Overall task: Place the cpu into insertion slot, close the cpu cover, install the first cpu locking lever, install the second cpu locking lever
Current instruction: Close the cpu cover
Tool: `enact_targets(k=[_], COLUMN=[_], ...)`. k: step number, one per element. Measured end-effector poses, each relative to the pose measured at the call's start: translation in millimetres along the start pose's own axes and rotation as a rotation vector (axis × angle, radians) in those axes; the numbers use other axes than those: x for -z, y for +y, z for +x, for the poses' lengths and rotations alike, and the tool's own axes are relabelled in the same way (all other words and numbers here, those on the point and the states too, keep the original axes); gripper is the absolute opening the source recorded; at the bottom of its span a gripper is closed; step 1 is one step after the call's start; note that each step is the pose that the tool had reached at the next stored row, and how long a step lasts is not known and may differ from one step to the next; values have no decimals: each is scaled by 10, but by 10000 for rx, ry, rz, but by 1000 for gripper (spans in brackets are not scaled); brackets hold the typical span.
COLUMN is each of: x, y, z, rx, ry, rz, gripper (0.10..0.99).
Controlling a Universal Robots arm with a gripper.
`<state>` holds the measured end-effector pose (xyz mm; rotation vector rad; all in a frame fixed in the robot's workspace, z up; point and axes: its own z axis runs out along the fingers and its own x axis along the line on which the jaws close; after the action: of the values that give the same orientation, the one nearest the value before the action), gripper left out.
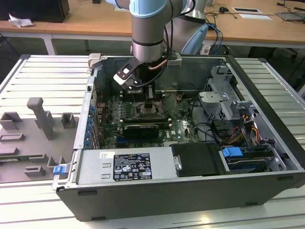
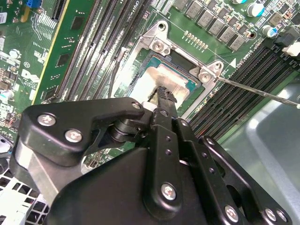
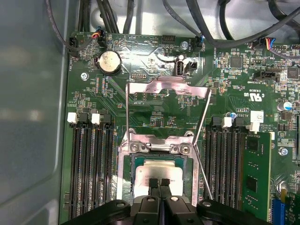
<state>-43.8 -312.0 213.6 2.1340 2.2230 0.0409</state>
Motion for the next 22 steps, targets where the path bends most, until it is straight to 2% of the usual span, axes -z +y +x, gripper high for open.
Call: enact_targets(k=[22], x=[20], y=[1], z=[-7], rx=[-1], ry=[18], rz=[0], gripper=[106])
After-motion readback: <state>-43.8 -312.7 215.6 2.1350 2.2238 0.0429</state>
